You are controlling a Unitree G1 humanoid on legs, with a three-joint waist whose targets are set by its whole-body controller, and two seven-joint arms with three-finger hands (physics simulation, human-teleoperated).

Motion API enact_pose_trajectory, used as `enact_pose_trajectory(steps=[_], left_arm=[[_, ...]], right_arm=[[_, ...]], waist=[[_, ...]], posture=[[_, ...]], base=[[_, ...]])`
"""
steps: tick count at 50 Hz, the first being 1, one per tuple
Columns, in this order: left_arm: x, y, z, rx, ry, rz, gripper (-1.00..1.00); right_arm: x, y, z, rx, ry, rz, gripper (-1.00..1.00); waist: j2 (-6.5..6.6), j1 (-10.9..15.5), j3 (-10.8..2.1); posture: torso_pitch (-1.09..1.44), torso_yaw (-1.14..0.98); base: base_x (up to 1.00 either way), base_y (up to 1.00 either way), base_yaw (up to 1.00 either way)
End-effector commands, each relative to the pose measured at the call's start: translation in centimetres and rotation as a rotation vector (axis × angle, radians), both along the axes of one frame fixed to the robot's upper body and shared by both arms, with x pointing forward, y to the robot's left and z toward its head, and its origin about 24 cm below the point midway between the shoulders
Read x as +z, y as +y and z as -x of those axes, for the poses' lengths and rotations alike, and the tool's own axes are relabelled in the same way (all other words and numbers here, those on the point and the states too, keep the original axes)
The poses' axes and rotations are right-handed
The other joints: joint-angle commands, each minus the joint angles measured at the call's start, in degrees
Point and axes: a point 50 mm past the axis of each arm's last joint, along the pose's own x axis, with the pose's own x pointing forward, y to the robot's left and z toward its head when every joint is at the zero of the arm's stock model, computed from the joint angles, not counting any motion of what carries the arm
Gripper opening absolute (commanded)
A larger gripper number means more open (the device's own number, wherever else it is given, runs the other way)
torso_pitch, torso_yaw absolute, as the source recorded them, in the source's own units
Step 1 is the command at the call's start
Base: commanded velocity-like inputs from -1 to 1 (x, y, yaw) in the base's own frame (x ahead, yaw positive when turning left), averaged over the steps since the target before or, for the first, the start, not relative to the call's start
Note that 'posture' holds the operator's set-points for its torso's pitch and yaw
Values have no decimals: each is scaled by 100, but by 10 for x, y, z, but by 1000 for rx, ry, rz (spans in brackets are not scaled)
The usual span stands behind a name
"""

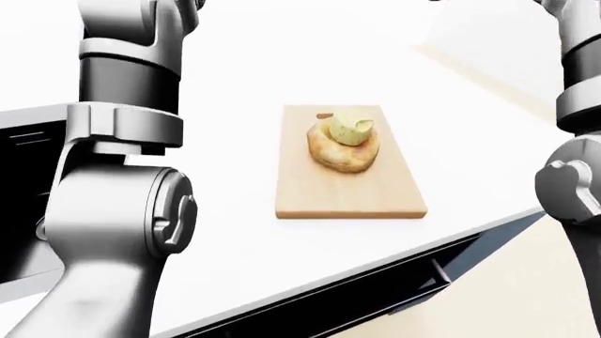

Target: Pick up the wedge of cheese and place it on the slice of bread to prepare a simple cheese on bread dish.

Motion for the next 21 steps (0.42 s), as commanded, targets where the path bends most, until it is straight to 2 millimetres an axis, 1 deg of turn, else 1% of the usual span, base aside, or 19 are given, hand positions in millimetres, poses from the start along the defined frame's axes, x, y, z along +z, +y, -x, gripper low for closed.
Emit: enact_pose_trajectory(steps=[1,8,15,21], left_arm=[[34,-3,14,-8,-131,-1,100],[44,-8,19,-17,-150,-7,100],[56,-8,24,-15,-167,-7,100],[61,-7,26,-12,-176,-9,100]], right_arm=[[28,1,12,5,-103,16,100],[39,1,18,-3,-113,37,100],[47,3,21,-4,-118,53,100],[52,4,24,-5,-126,59,100]], waist=[[-11,2,-216],[-14,1,-192],[-7,-2,-185],[0,-5,-168]], posture=[[0,0],[0,0],[0,0],[0,0]], base=[[0,0,0],[0,0,0],[0,0,0],[0,0,0]])
